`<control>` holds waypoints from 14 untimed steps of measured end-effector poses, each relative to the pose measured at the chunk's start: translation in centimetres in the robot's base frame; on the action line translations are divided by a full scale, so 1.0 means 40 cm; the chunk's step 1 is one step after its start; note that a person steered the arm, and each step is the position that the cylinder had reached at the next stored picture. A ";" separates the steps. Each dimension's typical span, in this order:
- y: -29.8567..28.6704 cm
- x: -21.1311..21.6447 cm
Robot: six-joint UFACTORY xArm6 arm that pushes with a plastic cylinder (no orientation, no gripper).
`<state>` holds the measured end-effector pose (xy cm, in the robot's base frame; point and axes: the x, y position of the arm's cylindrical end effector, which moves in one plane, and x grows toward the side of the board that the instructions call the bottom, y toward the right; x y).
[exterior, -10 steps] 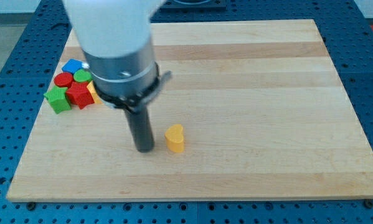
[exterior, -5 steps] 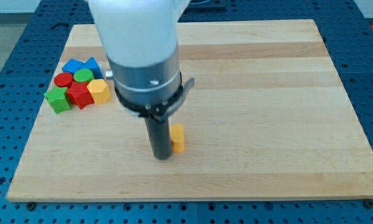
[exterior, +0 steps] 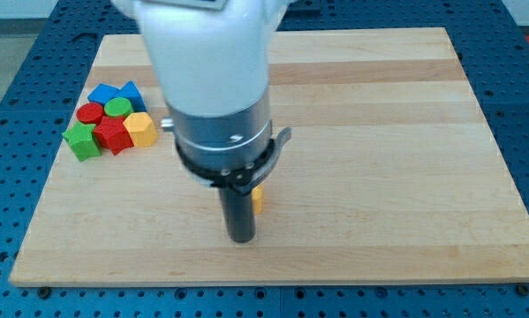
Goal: Place the yellow heart right to the yellow hexagon
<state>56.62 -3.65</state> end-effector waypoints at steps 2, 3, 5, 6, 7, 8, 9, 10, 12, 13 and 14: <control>-0.020 -0.189; -0.045 -0.272; -0.006 -0.281; -0.013 -0.316; -0.055 -0.368; -0.007 -0.363; 0.092 -0.323; 0.208 -0.310; 0.256 -0.420; 0.190 -0.426; 0.154 -0.370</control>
<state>41.82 2.52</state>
